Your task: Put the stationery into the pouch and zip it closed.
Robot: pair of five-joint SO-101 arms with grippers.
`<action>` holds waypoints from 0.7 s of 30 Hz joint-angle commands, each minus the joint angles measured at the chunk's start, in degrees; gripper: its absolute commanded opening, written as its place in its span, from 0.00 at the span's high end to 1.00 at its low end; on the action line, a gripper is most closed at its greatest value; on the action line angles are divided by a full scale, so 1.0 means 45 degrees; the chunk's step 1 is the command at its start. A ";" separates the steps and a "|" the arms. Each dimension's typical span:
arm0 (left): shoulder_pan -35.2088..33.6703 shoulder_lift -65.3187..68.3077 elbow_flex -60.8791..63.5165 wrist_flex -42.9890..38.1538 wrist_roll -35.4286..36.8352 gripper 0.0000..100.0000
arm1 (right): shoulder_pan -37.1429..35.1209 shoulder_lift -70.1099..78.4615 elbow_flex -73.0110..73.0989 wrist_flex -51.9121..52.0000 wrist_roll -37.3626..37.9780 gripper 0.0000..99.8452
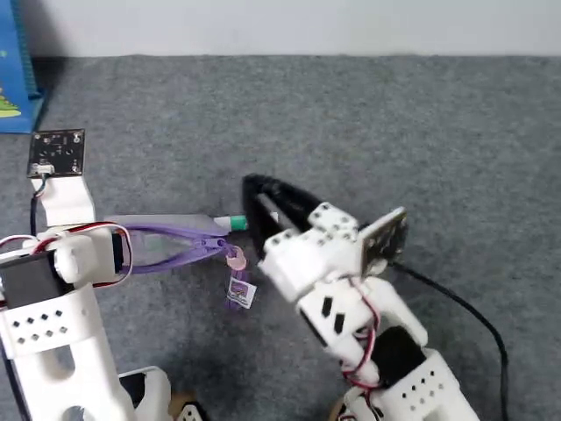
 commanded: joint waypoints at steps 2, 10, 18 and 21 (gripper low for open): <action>-0.0098 0.0000 -0.0088 -0.0313 0.0000 0.99 | 0.1612 0.2159 -0.0274 0.0400 -0.0801 0.98; -0.0098 0.0000 -0.0068 -0.0313 0.0000 0.99 | 0.2002 0.8879 -0.2813 0.0928 0.0762 0.93; -0.0039 0.0000 -0.0049 -0.0313 0.0000 0.99 | 0.2002 1.4252 -0.8010 0.7140 0.2735 0.54; -0.0039 0.0000 -0.0049 -0.0313 0.0000 0.99 | 0.1983 1.5775 -0.9495 0.8195 0.4103 0.52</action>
